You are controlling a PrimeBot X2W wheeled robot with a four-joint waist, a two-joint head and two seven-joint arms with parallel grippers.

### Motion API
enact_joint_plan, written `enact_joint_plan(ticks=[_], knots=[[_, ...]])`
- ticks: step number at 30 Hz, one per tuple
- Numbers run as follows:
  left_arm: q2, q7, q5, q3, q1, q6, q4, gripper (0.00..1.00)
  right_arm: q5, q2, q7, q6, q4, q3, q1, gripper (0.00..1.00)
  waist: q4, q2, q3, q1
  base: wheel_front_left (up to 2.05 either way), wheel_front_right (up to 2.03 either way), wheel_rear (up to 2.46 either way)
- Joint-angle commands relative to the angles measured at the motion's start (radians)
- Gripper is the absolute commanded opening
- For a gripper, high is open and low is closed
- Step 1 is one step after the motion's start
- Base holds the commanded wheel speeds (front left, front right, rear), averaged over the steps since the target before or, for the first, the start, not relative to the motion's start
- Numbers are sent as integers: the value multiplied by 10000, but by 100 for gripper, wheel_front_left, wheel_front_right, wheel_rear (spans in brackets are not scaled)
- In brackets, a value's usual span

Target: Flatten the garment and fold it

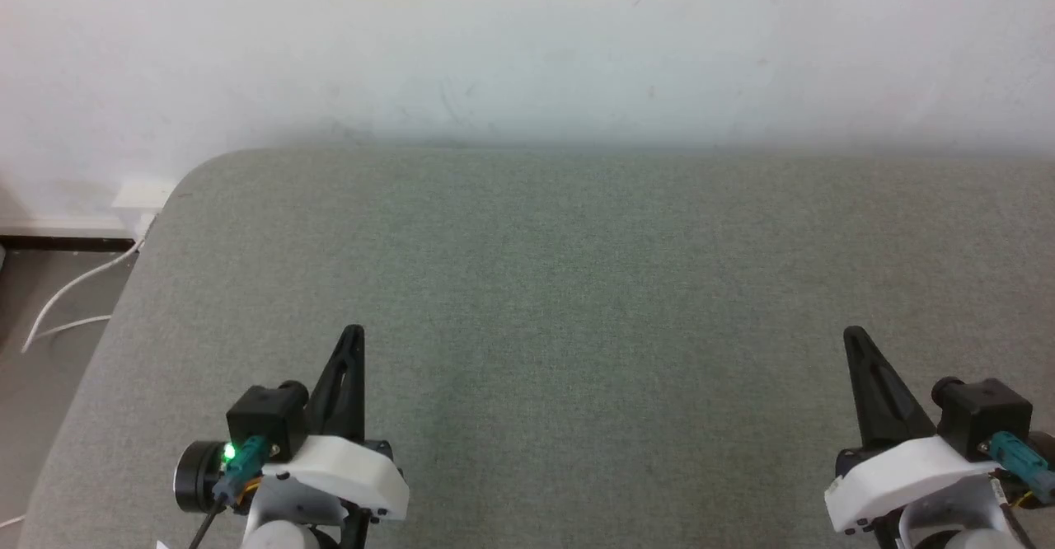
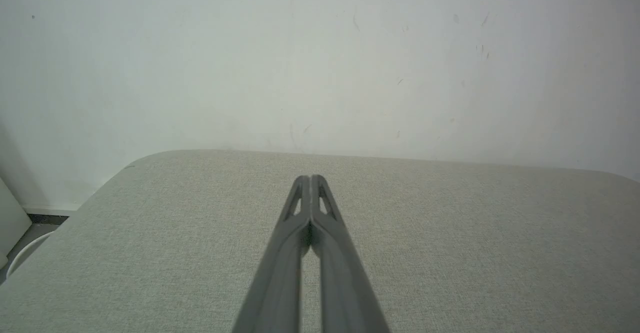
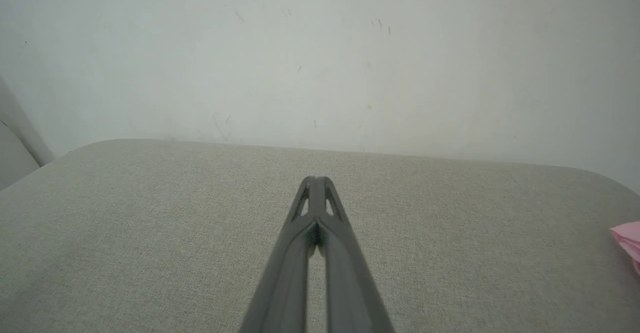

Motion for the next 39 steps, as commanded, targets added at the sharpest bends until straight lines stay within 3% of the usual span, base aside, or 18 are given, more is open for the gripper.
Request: enact_joint_plan(ticks=[1,39], knots=[[-9,47,117,70,129,66,-86,0,-104,21,20,-10,-45,40,-124,0,-3,0,1,0,0,0,0],[-16,823,893,432,307,120,-725,0,-668,34,396,-15,-99,317,-322,0,-148,0,39,-1,0,0,0]])
